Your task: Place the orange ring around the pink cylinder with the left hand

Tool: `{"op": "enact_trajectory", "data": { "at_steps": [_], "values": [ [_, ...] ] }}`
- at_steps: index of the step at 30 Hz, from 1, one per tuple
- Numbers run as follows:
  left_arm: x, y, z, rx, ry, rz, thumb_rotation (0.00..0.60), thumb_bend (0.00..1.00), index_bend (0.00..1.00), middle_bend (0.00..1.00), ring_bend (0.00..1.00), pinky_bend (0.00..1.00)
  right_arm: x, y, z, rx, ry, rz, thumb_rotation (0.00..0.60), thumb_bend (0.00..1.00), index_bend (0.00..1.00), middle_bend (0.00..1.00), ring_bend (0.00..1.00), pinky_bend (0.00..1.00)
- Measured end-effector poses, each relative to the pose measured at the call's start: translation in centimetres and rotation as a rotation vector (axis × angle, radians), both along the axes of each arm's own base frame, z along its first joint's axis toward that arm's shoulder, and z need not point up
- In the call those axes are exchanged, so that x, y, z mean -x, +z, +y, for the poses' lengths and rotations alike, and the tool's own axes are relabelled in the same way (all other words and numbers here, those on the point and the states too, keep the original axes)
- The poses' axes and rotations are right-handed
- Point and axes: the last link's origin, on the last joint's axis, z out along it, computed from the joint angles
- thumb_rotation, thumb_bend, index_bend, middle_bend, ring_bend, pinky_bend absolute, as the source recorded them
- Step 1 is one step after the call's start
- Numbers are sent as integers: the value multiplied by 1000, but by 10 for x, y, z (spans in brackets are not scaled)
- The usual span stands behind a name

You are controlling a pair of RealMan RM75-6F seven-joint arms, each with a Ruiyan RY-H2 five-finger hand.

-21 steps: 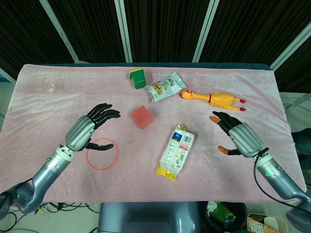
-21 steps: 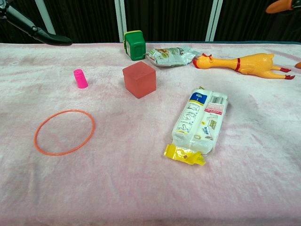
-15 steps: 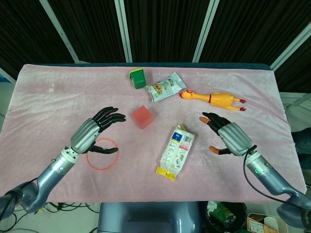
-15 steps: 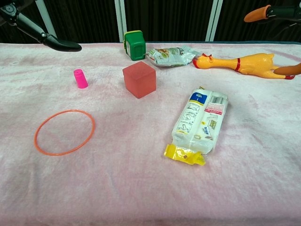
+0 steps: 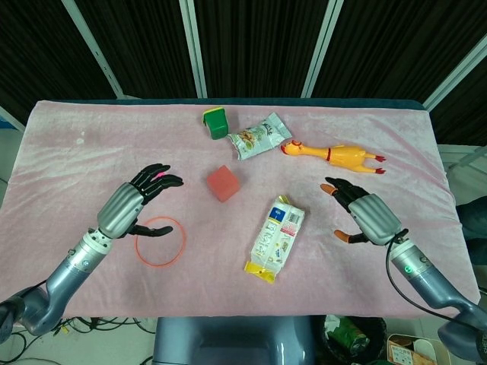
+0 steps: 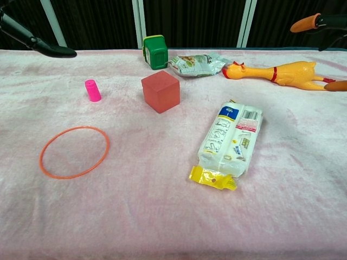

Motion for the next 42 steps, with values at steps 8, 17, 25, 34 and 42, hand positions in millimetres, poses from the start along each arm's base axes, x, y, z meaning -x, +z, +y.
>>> {"op": "enact_trajectory", "data": {
  "at_steps": [8,17,25,34,42],
  "values": [
    [4,9,-12,-110,-7,122,600,119,215,230,54,18,19,14,11,73,-36,40,600,178,0,0,9,185],
    [63,46,-83,-388,245,332,600,119,226,200,54,0,74,36,67,366,-172,250,600,174,0,0,0,185],
    [123,59,-129,-328,497,430,600,149,301,196,45,0,108,33,127,511,-351,276,600,171,0,0,0,185],
    [145,24,-127,-180,503,458,600,193,433,210,33,0,109,23,127,525,-345,245,600,171,0,0,0,185],
    [140,-20,-110,-81,432,539,600,257,493,231,34,0,110,22,126,515,-343,226,600,171,0,0,0,185]
  ]
}}
